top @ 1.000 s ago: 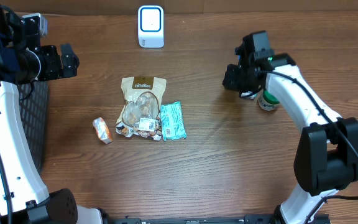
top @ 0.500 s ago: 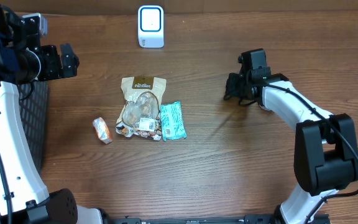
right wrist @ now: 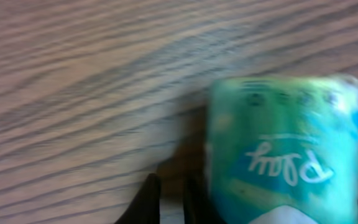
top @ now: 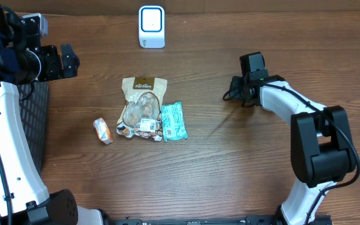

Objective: Scan the item barcode
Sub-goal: 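Move the right gripper left toward the mint-green wrapped packet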

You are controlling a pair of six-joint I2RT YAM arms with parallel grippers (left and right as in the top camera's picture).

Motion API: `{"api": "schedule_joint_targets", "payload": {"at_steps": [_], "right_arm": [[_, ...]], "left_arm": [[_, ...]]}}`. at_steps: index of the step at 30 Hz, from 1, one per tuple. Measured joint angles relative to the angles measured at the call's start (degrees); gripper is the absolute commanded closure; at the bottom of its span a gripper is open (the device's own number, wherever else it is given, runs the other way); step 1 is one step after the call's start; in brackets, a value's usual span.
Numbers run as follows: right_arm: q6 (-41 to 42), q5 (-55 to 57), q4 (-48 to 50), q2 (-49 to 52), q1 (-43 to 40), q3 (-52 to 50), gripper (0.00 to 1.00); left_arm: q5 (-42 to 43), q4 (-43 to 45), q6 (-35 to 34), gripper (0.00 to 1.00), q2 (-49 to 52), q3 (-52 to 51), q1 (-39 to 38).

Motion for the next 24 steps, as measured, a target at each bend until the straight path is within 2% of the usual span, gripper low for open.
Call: {"api": "schedule_joint_targets", "payload": {"at_steps": [10,17,24], "right_arm": [[0.1,4.4,-2.5,0.4,-0.8,0.2,0.95],[0.2,5.1,-7.1,0.4,-4.5,1.7,0.96],[-1.5,1.0,-13.7,0.0,-5.2,5.3,0.96]], "left_arm": [[0.0,0.0,0.0,0.01,0.0,0.0,0.0],[0.0,0.0,0.0,0.01,0.0,0.0,0.0],[0.0,0.0,0.0,0.01,0.0,0.0,0.0]]}}
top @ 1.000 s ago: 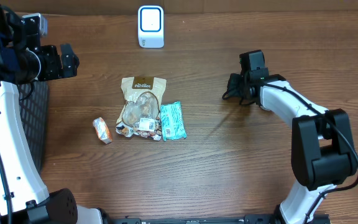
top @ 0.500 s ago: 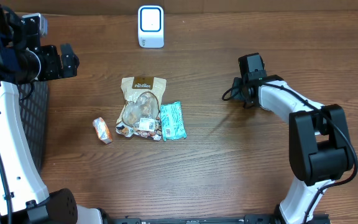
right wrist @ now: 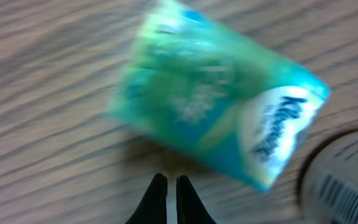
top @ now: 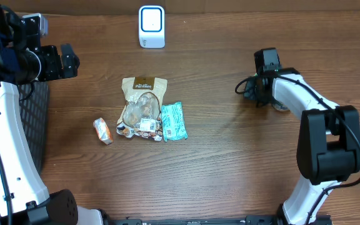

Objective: Scan the item barcode
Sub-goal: 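Move the right gripper left toward the mint-green wrapped packet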

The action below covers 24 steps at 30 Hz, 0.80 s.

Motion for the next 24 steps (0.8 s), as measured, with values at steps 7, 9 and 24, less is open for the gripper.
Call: {"api": "schedule_joint_targets", "payload": {"at_steps": [7,9,24], "right_arm": [[-1.2,-21.4,-8.8,-7.3,0.4,6.5,0.84],[-1.3,-27.8,-11.1,-8.7,0.7,7.0,0.83],[-1.3,-32.6,-9.1,-8.6,14.3,1.4,0.92]], "left_arm": [[0.0,0.0,0.0,0.0,0.0,0.0,0.0],[0.0,0.0,0.0,0.0,0.0,0.0,0.0],[0.0,0.0,0.0,0.01,0.0,0.0,0.0]]}}
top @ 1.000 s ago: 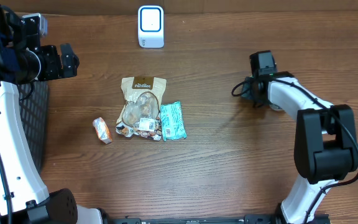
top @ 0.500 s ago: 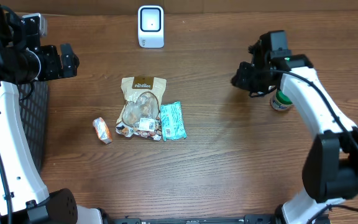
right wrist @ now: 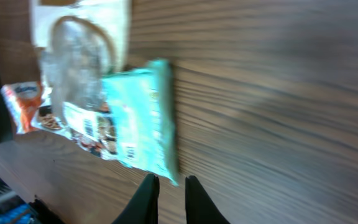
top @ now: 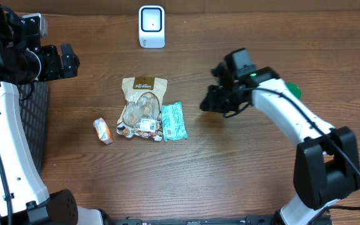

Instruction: Scan the item barcode

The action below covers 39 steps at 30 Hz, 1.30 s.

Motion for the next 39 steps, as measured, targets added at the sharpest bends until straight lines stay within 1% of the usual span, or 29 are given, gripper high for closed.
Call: {"api": "schedule_joint_targets", "payload": {"at_steps": [1,4,6,13,16,21,25,29,35,37,39], "right_arm": [[0.1,0.3,1.6,0.0,1.4,0.0,0.96],[1.3,3.3,6.7,0.0,5.2,0.0,0.96],[2.6,7.3,10.3,0.0,8.2,-0.1,0.96],[7.6,19.9,17.5,1.2,16.4,-0.1,0.96],[9.6,21.6,18.5,3.4,17.8,-0.1,0.96],[10.9,20.5,20.1,7.7,18.0,-0.1,0.96],[11.3,19.7,19.8,8.6,18.0,-0.1,0.96],[13.6,20.2,18.3,8.9,17.9,-0.1,0.96],[19.5,23.7,12.6,9.6,16.3,-0.1,0.96],[21.0,24.0,10.6,9.6,14.7,0.3,0.96],[22.1,24.7,6.4,9.6,12.5,1.4,0.96]], "left_arm": [[0.0,0.0,0.0,0.0,0.0,0.0,0.0],[0.0,0.0,0.0,0.01,0.0,0.0,0.0],[0.0,0.0,0.0,0.0,0.0,0.0,0.0],[0.0,0.0,0.0,0.0,0.0,0.0,0.0],[0.0,0.0,0.0,0.0,0.0,0.0,0.0],[0.0,0.0,0.0,0.0,0.0,0.0,0.0],[0.0,0.0,0.0,0.0,0.0,0.0,0.0],[0.0,0.0,0.0,0.01,0.0,0.0,0.0],[0.0,0.0,0.0,0.0,0.0,0.0,0.0],[0.0,0.0,0.0,0.0,0.0,0.0,0.0],[0.0,0.0,0.0,0.0,0.0,0.0,0.0]]}}
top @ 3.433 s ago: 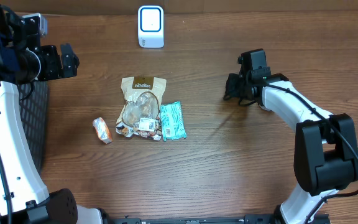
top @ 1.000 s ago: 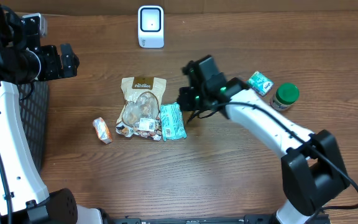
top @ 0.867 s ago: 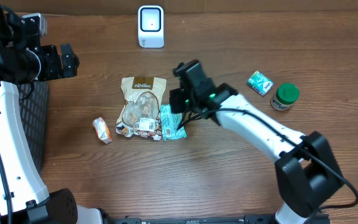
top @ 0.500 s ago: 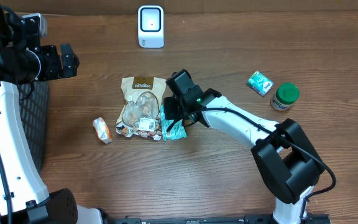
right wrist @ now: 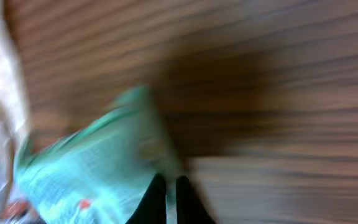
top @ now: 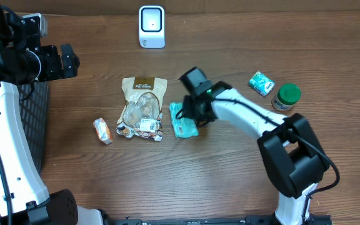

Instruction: Scan the item barcode

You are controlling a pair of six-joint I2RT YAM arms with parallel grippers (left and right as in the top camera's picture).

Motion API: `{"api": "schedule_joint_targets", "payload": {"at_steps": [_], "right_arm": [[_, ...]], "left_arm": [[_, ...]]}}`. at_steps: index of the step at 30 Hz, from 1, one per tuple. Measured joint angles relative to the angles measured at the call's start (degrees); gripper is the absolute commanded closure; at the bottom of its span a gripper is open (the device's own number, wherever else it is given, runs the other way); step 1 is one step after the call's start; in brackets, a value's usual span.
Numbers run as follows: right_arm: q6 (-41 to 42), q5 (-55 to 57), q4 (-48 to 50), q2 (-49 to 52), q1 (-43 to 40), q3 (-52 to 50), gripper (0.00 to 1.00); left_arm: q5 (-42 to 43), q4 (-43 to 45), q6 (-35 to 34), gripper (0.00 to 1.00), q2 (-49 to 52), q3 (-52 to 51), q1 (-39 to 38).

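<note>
A teal packet lies tilted on the table, just right of a clear snack bag. My right gripper is down at its right edge. In the blurred right wrist view its fingertips stand nearly together on the teal packet's edge, with teal showing in the thin gap, so my right gripper is shut on it. The white scanner stands at the back. My left gripper hangs high at the far left; its jaw state does not show.
A small orange packet lies left of the snack bag. A green tissue pack and a green-lidded jar sit at the right. A black mesh basket stands along the left edge.
My right gripper was slightly open and short of the teal packet. It is now at the packet's right edge and shut on it. The packet has shifted right and turned.
My right gripper was at the right side, close over the tissue pack. Then it stood shut just behind the pack and the jar. Then it was slightly open near the teal packet, and now it grips that packet. The left arm has stayed still.
</note>
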Motion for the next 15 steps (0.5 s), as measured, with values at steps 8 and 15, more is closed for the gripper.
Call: {"api": "schedule_joint_targets", "payload": {"at_steps": [8,15], "right_arm": [[-8.9,-0.8,-14.8,0.7,-7.3,10.0,0.94],[-19.4,-8.2,-14.1,0.7,-6.0,18.2,0.94]], "left_arm": [[0.0,0.0,0.0,0.01,0.0,0.0,0.0],[0.0,0.0,0.0,0.0,0.0,0.0,0.0]]}}
